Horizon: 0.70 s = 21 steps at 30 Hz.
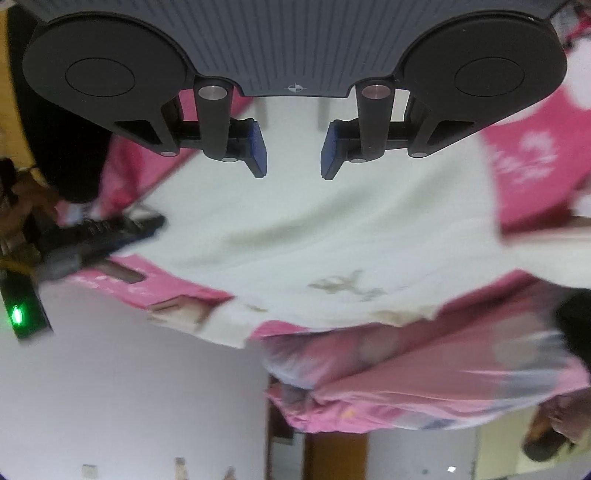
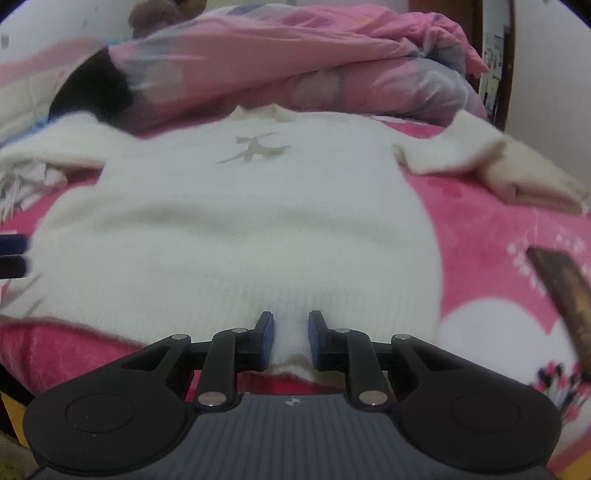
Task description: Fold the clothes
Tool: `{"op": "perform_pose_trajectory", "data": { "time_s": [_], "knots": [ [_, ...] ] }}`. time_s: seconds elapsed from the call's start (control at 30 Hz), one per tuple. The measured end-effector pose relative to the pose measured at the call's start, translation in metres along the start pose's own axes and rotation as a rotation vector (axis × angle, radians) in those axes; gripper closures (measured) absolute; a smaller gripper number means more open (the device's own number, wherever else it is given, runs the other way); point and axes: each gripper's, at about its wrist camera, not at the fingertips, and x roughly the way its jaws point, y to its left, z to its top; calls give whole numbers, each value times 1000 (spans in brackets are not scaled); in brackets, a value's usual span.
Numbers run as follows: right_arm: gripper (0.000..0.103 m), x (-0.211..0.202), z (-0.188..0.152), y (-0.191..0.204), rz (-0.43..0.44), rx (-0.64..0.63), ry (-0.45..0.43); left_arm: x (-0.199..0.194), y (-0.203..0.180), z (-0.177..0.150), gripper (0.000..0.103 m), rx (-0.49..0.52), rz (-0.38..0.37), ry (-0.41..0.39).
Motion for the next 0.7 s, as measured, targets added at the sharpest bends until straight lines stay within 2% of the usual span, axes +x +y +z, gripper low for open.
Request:
{"op": "perform_pose_trajectory", "data": {
  "time_s": [0.07,0.13,0.2,0.27,0.3,0.4,0.43,0.5,0.57,0.67,0.7],
  "knots": [
    [82,-9,18,1,14,-13,-36,11,-6,-9,71,6,-31,29],
    [82,-10,40,-2,23,-10,-70,24,-7,-22,71,3,-28,80],
    [82,-2,65,-9,29,10,-86,23,-7,-29,71,3,-29,53],
    [82,23,94,-21,53,53,-57,23,-5,-30,71,-12,-38,53],
    [82,43,107,-28,75,82,-15,24,-2,-29,70,-30,-47,56],
    [82,128,131,-37,165,133,226,24,5,-31,70,-53,-71,47],
    [83,153,133,-38,162,132,275,23,4,-32,70,-44,-73,40],
    [86,185,153,-45,171,139,276,21,4,-34,70,-39,-80,31],
    [93,205,174,-54,130,202,266,19,4,-35,70,-42,-87,24],
    [94,223,188,-57,77,240,250,17,6,-38,70,-38,-101,13],
    [93,215,188,-53,68,232,244,17,7,-39,70,-41,-107,8]
  ]
}}
